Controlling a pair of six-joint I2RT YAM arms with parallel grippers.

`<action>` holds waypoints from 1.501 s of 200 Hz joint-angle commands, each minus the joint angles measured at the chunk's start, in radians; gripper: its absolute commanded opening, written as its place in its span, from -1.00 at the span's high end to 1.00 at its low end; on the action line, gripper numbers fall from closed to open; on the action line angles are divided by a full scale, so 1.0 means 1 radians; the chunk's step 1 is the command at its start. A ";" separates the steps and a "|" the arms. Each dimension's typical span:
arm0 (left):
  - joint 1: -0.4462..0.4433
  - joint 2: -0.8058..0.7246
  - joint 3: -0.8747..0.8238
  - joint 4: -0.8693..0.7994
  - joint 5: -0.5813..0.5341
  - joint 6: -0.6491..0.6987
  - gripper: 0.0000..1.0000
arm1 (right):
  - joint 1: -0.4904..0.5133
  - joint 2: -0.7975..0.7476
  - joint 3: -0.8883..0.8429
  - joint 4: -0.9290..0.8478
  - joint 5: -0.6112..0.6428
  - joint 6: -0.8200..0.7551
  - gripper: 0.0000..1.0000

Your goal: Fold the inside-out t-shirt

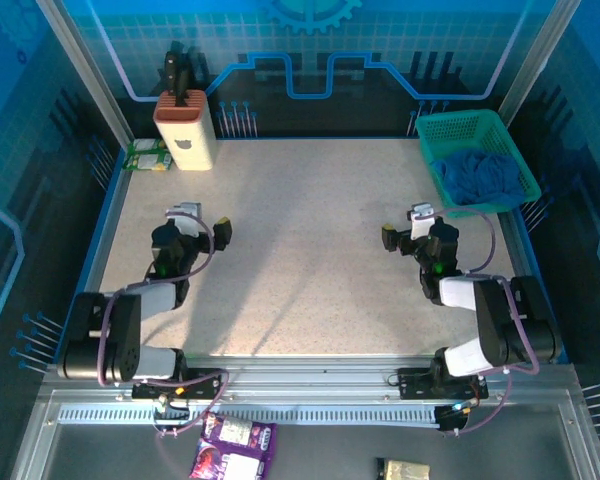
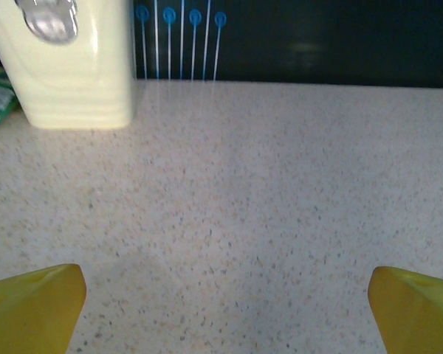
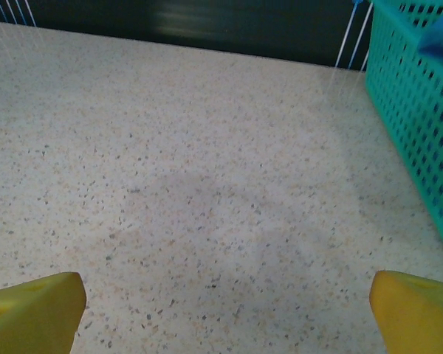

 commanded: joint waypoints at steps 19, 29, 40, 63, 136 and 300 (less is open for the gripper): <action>-0.022 -0.159 0.090 -0.307 -0.132 -0.047 -0.99 | 0.037 -0.139 0.068 -0.173 0.039 -0.034 -0.99; -0.023 -0.192 0.119 -0.378 -0.130 -0.077 -0.99 | 0.038 -0.172 0.084 -0.215 0.033 -0.024 -0.99; -0.023 -0.226 0.154 -0.463 -0.121 -0.116 -0.98 | 0.039 -0.201 0.110 -0.272 0.032 -0.006 -0.99; -0.024 -0.295 0.235 -0.652 -0.084 -0.188 -0.98 | 0.037 -0.226 0.194 -0.418 0.033 0.057 -0.99; -0.023 -0.347 0.598 -1.267 0.057 -0.178 -0.98 | -0.050 -0.065 0.681 -0.963 -0.001 0.272 -0.98; -0.006 -0.309 0.534 -1.261 0.070 -0.077 -0.99 | -0.244 0.679 1.525 -1.445 0.053 0.376 0.05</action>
